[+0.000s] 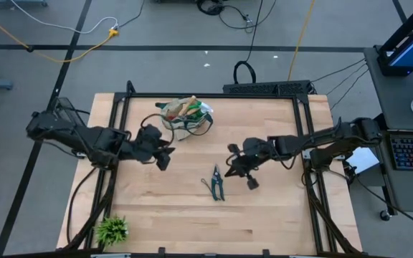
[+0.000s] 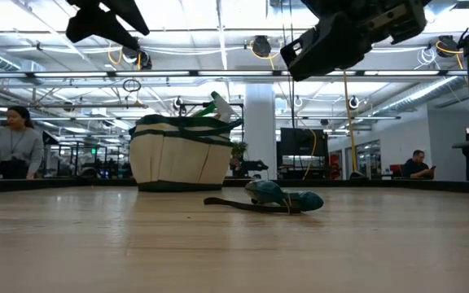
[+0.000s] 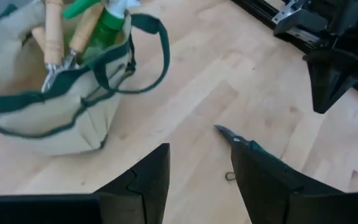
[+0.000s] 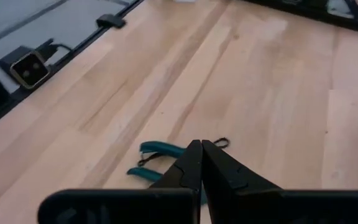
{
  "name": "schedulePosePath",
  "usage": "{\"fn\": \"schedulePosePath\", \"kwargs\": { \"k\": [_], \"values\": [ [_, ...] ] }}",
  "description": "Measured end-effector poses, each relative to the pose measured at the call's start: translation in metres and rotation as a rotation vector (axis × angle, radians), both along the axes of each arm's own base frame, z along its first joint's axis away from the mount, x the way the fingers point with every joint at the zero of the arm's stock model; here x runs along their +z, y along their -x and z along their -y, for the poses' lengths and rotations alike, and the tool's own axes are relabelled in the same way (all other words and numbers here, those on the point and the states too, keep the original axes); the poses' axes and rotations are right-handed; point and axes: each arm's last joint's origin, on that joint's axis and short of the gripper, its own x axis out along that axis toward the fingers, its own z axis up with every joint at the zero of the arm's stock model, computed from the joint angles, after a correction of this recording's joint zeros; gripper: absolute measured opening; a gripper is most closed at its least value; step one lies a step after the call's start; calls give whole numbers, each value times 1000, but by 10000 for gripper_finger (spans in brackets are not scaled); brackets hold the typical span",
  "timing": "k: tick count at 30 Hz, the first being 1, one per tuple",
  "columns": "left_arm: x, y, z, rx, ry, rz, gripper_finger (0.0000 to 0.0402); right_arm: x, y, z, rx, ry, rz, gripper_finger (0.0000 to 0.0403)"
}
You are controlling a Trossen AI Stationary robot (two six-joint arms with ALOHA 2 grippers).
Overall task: Pick & Place Garden tools in Gardening bag
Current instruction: Put the shear scissors into the gardening bag
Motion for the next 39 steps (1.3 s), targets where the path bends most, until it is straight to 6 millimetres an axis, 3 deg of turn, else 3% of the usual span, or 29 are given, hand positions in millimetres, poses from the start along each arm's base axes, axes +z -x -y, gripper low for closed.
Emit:
{"fn": "schedulePosePath", "kwargs": {
  "k": [8, 15, 29, 39],
  "values": [
    [-5, 5, 22, 14, 2, 55, 175, -4, 4, -17, 70, 146, 10, 0],
    [-5, 9, 32, 21, -4, 84, 175, -6, 3, -11, 85, 241, 26, 0],
    [-5, 10, 33, 23, -26, 83, 175, -20, -53, -18, 376, 492, -224, 0],
    [-5, 10, 34, 14, -27, 76, 175, -56, -65, -55, 603, 832, -231, 0]
  ]
}}
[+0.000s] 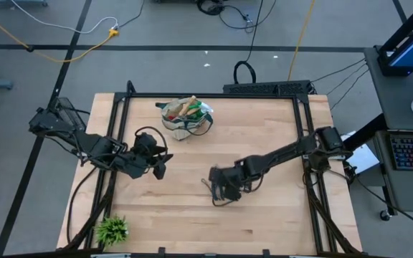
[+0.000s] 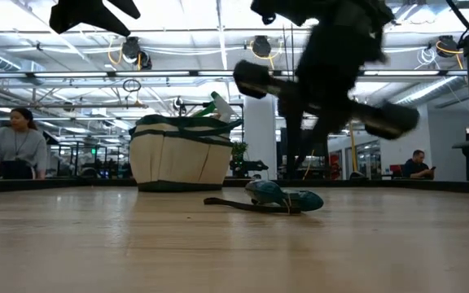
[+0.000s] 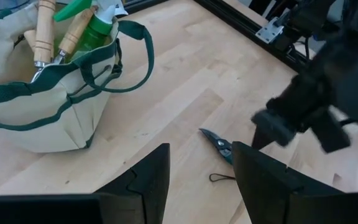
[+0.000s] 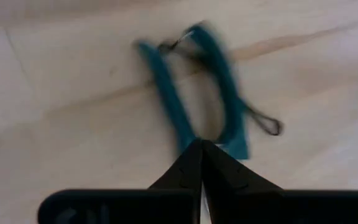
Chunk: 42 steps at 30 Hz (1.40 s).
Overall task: Pick & Place Garden tools in Gardening bag
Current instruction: Put the shear scissors into the gardening bag
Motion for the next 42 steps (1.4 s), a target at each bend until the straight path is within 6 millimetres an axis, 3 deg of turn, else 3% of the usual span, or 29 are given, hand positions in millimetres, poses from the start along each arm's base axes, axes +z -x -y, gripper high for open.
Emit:
{"fn": "schedulePosePath", "kwargs": {
  "k": [3, 9, 17, 21, 29, 42],
  "values": [
    [0, 0, 0, 1, 1, 1, 175, -12, 0, -11, 66, 106, 1, 4],
    [0, 0, 0, -5, -4, -1, 175, -12, 0, -23, 91, 109, 24, 41],
    [0, 0, 1, -22, 11, -6, 175, -12, 0, -24, 107, 86, 26, 119],
    [0, 0, 1, -26, 12, -8, 175, -12, 0, -24, 134, 72, 24, 139],
    [0, 0, 1, -30, 6, -10, 175, -14, 0, -22, 152, 24, 29, 143],
    [1, -1, 1, -29, 7, -5, 175, -45, -5, -11, 130, 55, 41, 126]
  ]
}}
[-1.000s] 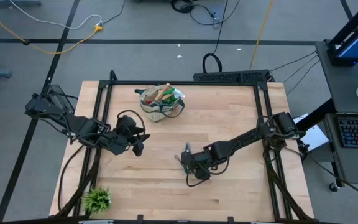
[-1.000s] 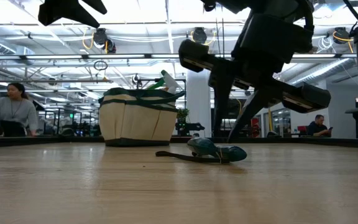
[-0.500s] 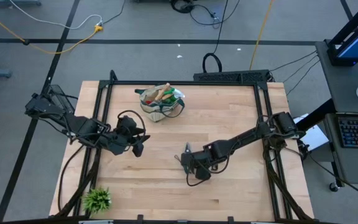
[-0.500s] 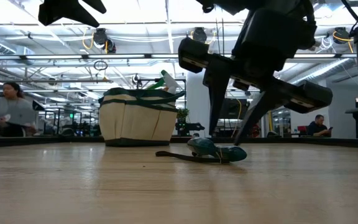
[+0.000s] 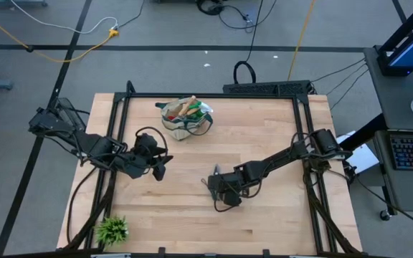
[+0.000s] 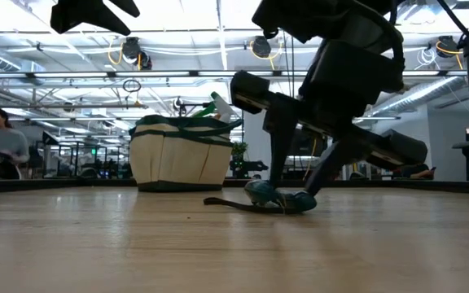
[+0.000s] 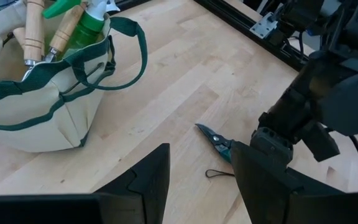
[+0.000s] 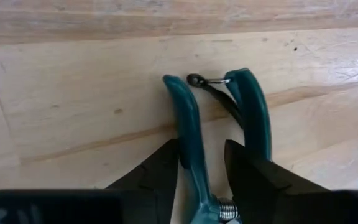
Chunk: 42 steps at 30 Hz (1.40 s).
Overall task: Pick & Place Garden tools in Gardening bag
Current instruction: Put the shear scissors into the gardening bag
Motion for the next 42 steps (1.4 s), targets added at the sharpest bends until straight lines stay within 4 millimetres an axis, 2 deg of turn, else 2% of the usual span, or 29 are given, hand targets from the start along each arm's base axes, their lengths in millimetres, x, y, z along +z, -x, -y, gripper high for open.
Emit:
{"fn": "schedulePosePath", "kwargs": {
  "k": [9, 17, 24, 31, 37, 42],
  "values": [
    [0, 0, 0, 3, 2, 1, 175, -1, -1, 3, -25, -7, -6, 37],
    [1, -1, 0, 4, 9, 15, 175, -2, 0, 4, -62, -13, -17, 33],
    [1, -1, 0, 4, 11, 21, 175, 10, -1, 14, -175, -69, 5, 33],
    [1, -1, 0, -19, -24, 8, 175, 44, 1, 32, -349, -212, 65, 33],
    [2, -1, 0, -46, -101, -12, 175, 78, 5, 55, -502, -459, 90, 33],
    [4, -4, -1, -68, -133, 2, 175, 104, 6, 76, -572, -781, 77, 33]
  ]
}}
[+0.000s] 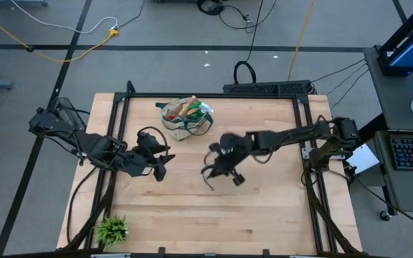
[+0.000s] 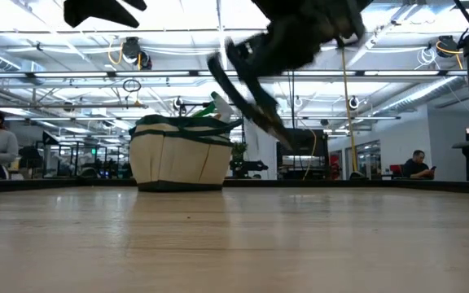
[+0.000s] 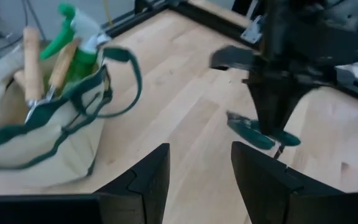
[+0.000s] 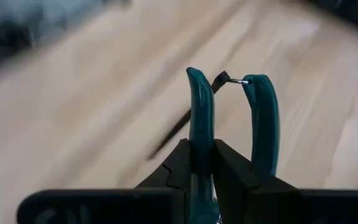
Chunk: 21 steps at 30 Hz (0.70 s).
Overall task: Pick & Place Garden tools in Gardening bag
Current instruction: Put the shear scissors into the gardening bag
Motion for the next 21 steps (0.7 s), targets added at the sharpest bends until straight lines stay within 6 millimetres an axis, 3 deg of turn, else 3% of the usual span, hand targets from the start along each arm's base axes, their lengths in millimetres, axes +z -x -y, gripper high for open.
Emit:
{"fn": "schedulePosePath", "kwargs": {
  "k": [11, 21],
  "values": [
    [13, -10, -1, -71, -92, 96, 175, 43, -8, 45, -11, -585, 124, 33],
    [21, -16, 2, -91, -100, 186, 175, 82, -7, 61, 63, -873, 234, 33]
  ]
}}
